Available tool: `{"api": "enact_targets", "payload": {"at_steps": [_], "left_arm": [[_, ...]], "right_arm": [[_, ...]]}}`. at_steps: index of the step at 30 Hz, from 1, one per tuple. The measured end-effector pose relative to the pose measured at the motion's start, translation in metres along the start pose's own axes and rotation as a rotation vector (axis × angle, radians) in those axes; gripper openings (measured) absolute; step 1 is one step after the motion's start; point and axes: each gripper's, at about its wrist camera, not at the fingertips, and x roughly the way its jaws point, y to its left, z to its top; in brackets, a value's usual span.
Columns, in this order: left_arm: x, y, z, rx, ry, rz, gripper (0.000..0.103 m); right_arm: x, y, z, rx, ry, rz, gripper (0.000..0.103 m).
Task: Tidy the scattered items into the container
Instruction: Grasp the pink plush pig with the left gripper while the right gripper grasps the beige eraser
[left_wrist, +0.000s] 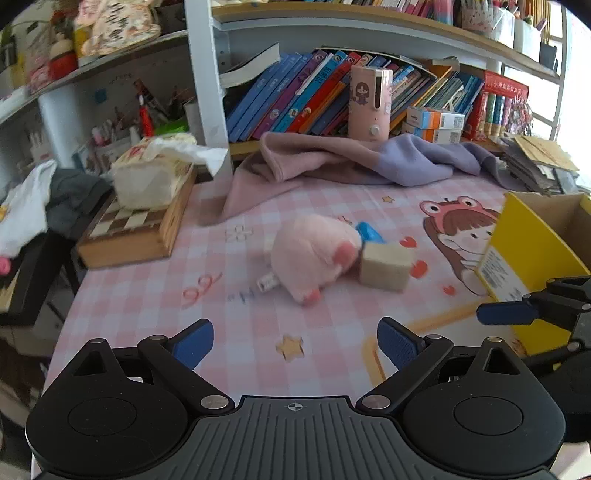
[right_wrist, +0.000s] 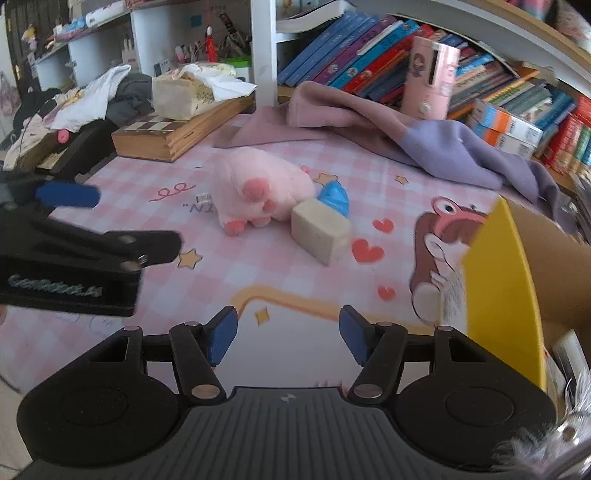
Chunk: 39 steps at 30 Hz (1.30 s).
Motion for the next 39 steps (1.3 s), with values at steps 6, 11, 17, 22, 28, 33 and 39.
{"api": "enact_targets", "payload": {"at_steps": [6,11,17,22,28,33,39], "left_arm": [[0.038,-0.004,0.022,0.097,0.018,0.008,0.097],[0.068,-0.009,0.04,0.167,0.029,-0.013,0.097],[0.098,-0.025,0.052,0.281,0.054,-0.037,0.097],[0.114,-0.026,0.052,0.278,0.08,-0.058,0.096],[0.12,-0.02,0.048,0.248,0.107,-0.072,0.071],[0.103,-0.004,0.047,0.159,0.107,-0.065,0.067],[0.058,0.018,0.039,0.038,0.068,-0.077,0.067]], "right_arm": [[0.031,-0.006,0.019,-0.029,0.034,-0.022,0.059],[0.052,-0.008,0.032,-0.075,0.037,-0.054,0.059],[0.076,-0.01,0.042,-0.109,0.049,-0.087,0.059],[0.088,-0.008,0.044,-0.147,0.044,-0.104,0.061],[0.098,-0.008,0.045,-0.181,0.021,-0.122,0.062],[0.103,-0.008,0.046,-0.196,-0.003,-0.112,0.051],[0.096,-0.015,0.048,-0.122,0.009,-0.07,0.036]]}}
